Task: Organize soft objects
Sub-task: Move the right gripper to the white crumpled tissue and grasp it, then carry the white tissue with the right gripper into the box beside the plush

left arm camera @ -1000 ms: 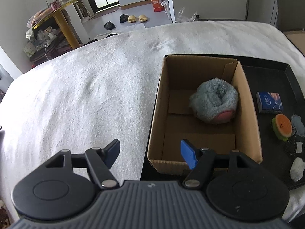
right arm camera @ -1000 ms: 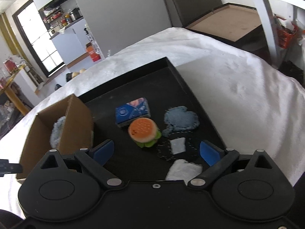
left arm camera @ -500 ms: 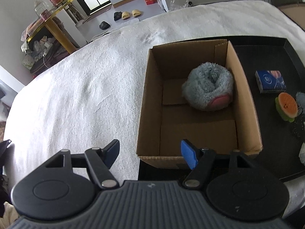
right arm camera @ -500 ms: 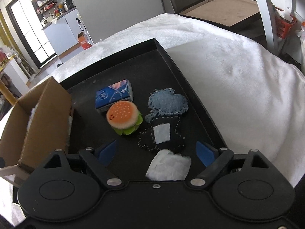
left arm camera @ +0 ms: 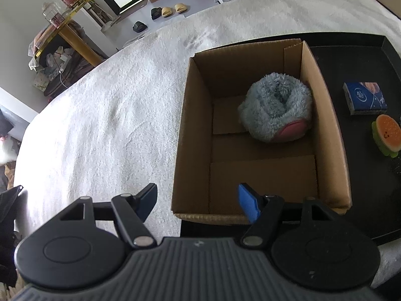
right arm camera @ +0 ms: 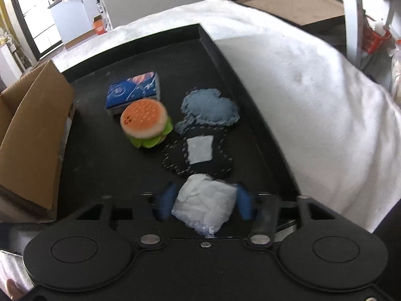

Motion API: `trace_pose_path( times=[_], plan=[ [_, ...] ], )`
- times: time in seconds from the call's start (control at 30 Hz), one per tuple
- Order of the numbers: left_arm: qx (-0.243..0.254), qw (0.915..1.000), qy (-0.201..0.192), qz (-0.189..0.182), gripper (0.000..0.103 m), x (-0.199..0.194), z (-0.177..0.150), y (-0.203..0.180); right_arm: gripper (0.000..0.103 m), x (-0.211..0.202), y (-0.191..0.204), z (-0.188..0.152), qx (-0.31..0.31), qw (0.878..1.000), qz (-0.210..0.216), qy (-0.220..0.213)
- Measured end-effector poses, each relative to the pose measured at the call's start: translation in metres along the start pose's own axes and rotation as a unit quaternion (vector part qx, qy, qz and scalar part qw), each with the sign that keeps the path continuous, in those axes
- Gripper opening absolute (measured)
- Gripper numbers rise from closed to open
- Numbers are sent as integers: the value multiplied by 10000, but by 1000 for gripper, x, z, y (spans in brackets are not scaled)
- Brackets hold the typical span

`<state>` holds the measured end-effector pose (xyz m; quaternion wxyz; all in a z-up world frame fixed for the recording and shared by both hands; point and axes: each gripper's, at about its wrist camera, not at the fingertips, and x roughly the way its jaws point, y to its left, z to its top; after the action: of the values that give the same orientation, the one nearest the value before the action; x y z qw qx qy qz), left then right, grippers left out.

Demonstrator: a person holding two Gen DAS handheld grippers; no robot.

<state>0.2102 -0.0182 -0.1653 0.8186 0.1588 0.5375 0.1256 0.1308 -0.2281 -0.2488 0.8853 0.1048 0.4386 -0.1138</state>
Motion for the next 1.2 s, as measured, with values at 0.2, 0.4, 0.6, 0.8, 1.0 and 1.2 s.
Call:
trace_pose_path(
  times=[0.2, 0.4, 0.6, 0.8, 1.0, 1.2],
  plan=[
    [-70, 10000, 51, -14, 70, 0, 1, 1, 49, 0, -9, 3, 211, 9997, 139, -6],
    [-102, 9999, -42, 4, 70, -3, -2, 4, 49, -6, -8, 5, 168, 9994, 301, -32],
    [-318, 9994, -94, -136, 70, -6, -5, 15, 49, -16, 2, 14, -64, 9979, 650, 31],
    [-433, 9985, -212, -258, 70, -9, -9, 23, 49, -30, 16, 21, -231, 9975, 667, -100],
    [-576, 9971, -293, -391, 69, -10, -12, 32, 49, -46, 27, 31, -342, 9969, 666, -237],
    [-786, 9947, -367, -552, 69, -10, -15, 44, 49, -61, 39, 40, -455, 9958, 721, -339]
  ],
)
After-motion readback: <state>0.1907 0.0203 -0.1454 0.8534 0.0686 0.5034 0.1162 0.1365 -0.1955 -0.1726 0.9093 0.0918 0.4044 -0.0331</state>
